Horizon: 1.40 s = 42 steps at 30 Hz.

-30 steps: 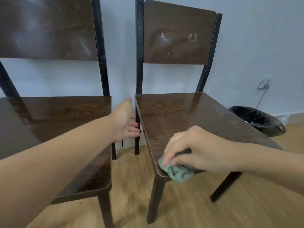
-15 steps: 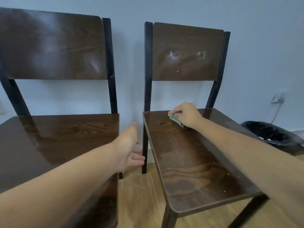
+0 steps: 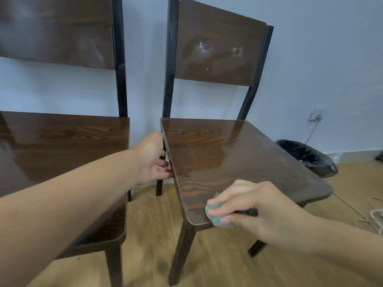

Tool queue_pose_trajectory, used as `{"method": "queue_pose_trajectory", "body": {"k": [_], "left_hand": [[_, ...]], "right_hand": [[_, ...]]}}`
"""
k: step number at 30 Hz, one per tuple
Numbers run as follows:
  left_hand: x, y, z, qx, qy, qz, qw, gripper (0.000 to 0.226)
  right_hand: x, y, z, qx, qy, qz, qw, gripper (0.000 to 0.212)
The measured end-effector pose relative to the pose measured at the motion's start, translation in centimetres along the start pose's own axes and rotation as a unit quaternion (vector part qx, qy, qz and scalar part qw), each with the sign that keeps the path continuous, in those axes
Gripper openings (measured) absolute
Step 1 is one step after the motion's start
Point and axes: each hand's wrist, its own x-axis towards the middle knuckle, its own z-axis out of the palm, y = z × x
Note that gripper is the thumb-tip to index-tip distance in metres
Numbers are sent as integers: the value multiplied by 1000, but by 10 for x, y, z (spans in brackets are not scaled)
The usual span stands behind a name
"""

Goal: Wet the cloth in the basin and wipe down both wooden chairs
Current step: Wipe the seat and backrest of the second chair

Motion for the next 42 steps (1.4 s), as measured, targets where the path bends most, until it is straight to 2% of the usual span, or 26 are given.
{"method": "queue_pose_trajectory", "body": {"k": [3,5,7,9,10,12,14,16,20,24,26,28,31,33,35,39,42], "left_hand": [[-4,-2,0,7,-1,3,1000,58],[-4,-4,-3,4,0,-4,1000,64],[-2,-7,-6,10,7,-7,1000,67],[-1,-9,-8,11,12,-14,1000,68],[-1,-9,-9,11,14,-16,1000,68],[-3,-11,-8,11,16,-17,1000,66],[-4,-13,-8,17,19,-18,1000,64],[-3,-15,-9,21,15,-25,999,64],[-4,-17,-11,20,-7,-44,999,68],[-8,-20,-7,31,-15,-42,999,66],[-11,-22,-2,46,-16,-32,998,54],[-15,-23,3,59,-16,-29,998,49],[-21,-24,8,65,-9,-21,998,45],[-23,-25,10,52,-5,-18,998,42],[-22,-27,9,42,-7,-18,999,50],[-21,-30,4,29,-18,-20,999,59],[-20,-30,1,19,-15,-27,999,61]], "right_hand": [[-26,-10,-9,31,-9,-29,999,18],[-22,1,-32,23,48,-4,999,19],[2,39,-62,-21,142,75,987,21],[33,93,-92,-70,216,189,955,18],[43,117,-99,-82,234,239,939,17],[47,149,-91,-91,250,281,922,17],[48,143,-69,-111,253,305,912,19],[37,117,-50,-128,236,266,926,21],[-8,55,-11,-143,203,132,960,23],[-30,7,21,-73,194,16,978,20],[-28,-15,34,-27,174,-50,983,18],[-21,-22,44,-8,177,-84,981,20],[-7,-9,41,-61,171,-82,980,22],[-2,12,30,-110,154,-43,981,22],[-7,41,8,-158,167,32,973,22],[-41,117,-53,-230,217,219,923,22],[-67,155,-101,-212,224,347,886,21]]}}
